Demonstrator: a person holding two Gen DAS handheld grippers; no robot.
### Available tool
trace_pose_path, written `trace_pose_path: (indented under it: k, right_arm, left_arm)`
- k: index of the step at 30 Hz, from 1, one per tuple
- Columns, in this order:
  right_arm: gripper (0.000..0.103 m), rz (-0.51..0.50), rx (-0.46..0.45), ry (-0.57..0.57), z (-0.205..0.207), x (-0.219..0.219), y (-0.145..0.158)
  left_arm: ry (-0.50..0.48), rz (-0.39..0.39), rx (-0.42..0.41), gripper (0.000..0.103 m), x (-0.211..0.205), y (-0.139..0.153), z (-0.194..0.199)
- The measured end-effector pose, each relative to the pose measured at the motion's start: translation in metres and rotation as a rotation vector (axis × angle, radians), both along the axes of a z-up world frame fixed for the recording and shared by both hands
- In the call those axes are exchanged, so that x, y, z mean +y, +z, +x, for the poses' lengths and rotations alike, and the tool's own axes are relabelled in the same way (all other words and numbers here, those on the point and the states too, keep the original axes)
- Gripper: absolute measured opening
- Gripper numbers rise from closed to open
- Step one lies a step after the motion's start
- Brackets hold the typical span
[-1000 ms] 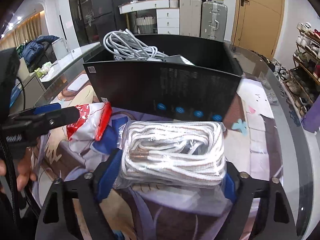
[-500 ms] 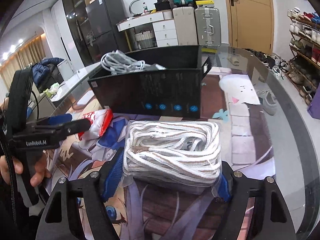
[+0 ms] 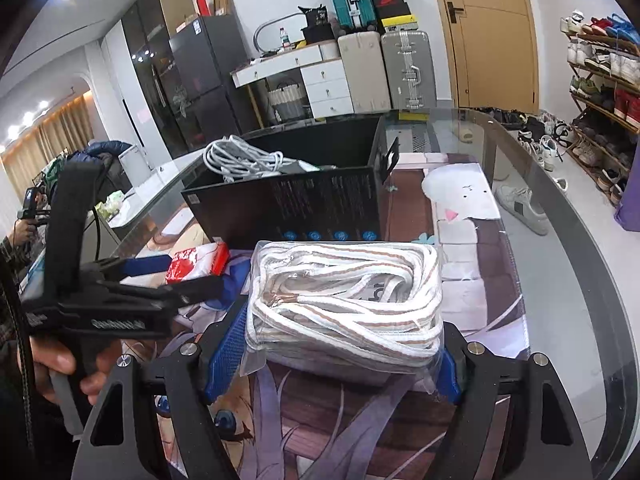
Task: Organize soft objects
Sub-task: 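Grasp the red-labelled balloon-glue bag with the left gripper while the right gripper holds the rope bag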
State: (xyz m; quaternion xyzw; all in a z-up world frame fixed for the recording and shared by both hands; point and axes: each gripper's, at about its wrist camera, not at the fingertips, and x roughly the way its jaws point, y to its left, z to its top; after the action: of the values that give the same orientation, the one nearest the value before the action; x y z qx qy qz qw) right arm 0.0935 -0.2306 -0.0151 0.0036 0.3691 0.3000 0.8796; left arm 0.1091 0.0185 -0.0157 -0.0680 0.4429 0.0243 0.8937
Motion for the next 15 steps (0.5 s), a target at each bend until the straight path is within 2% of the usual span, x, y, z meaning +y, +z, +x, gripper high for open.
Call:
trace_pose_path:
  k: [4,8,11,15]
  right_arm:
    - [0.079,0.021,0.006,-0.004,0.002,-0.004,0.000]
    - [0.079,0.024,0.011,-0.003,0.002,-0.005,-0.001]
    - [0.079,0.030,0.007,-0.002,0.001,-0.005,0.001]
    - [0.079,0.032,0.006,0.005,0.000,-0.003,0.001]
  left_arm:
    - [0.026,0.013,0.006,0.100,0.003,-0.002,0.002]
    - [0.005,0.046,-0.011,0.087,-0.002,-0.002,0.000]
    - [-0.021,0.076,-0.025,0.071,-0.008,0.000,-0.002]
    - [-0.034,0.057,-0.041,0.062,-0.008,0.002,-0.004]
